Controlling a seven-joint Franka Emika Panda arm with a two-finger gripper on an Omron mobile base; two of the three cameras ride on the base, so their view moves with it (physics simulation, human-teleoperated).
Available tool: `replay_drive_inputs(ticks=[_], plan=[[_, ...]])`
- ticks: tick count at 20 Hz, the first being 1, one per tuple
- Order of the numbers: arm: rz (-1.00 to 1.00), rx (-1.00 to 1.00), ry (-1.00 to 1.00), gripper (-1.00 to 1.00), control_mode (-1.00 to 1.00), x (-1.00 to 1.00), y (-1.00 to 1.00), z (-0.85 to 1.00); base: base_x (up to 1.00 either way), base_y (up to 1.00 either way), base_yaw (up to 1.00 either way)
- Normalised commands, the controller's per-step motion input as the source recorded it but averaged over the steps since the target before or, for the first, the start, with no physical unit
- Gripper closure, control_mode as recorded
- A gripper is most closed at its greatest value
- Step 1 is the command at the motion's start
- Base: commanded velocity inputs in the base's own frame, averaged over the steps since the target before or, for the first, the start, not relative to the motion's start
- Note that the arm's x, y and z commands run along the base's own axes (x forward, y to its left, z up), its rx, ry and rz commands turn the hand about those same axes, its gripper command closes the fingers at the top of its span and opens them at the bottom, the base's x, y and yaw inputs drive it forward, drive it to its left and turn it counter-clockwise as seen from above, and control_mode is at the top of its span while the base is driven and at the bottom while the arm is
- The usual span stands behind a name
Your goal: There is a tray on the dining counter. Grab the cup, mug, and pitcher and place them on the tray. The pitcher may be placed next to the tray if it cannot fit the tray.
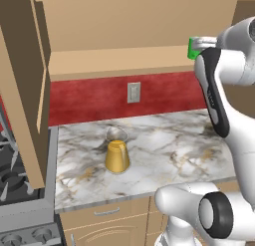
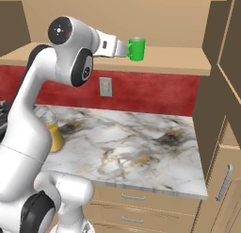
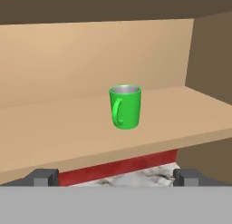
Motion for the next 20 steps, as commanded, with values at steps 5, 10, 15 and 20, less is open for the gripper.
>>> replay_drive_inputs(ticks=[5,10,15,20], plan=[[0.0,0.0,0.0,-1.0,-1.0,0.21,0.0,-0.01,0.0,0.0,0.0],[0.0,0.0,0.0,-1.0,-1.0,0.24,0.0,-0.01,0.0,0.0,0.0],[-0.01,0.0,0.0,-1.0,-1.0,0.2,0.0,-0.01,0.0,0.0,0.0],[-0.02,0.0,0.0,-1.0,-1.0,0.13,0.0,-0.03,0.0,0.0,0.0]])
